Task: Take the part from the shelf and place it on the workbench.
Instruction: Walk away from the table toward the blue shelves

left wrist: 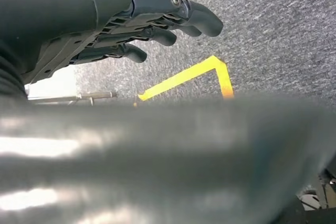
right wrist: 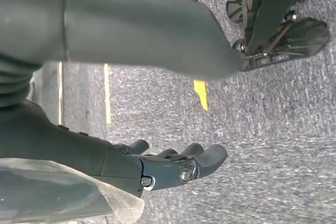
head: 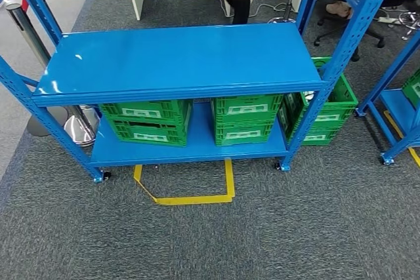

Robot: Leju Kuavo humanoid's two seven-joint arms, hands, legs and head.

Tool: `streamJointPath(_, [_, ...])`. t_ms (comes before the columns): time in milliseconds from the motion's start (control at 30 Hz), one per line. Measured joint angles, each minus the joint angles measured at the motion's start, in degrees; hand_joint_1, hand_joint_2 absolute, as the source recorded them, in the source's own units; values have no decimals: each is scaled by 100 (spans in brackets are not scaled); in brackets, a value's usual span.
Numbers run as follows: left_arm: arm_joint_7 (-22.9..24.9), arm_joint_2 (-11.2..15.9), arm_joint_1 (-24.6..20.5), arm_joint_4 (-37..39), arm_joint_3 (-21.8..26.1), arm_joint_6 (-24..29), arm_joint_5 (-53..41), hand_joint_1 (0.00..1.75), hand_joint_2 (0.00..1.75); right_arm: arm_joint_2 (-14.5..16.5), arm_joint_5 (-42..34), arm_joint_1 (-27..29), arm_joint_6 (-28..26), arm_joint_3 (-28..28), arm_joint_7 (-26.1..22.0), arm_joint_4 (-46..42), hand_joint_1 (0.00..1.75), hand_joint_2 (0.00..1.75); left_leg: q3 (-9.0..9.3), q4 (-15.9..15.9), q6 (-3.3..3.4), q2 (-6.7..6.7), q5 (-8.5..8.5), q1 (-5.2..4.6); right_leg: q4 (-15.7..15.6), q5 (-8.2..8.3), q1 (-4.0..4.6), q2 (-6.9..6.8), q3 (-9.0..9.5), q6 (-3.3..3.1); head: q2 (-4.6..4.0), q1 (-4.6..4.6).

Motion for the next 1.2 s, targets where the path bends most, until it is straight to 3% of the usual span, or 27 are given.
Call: streamJointPath(1200, [-1111, 682, 839, -793, -1662, -1168, 3093, 0, 0, -884, -4652, 1069, 900, 4927, -812, -737, 0, 0, -8, 0, 13, 1, -14, 15, 1, -15, 16, 0, -3, 3, 0, -2])
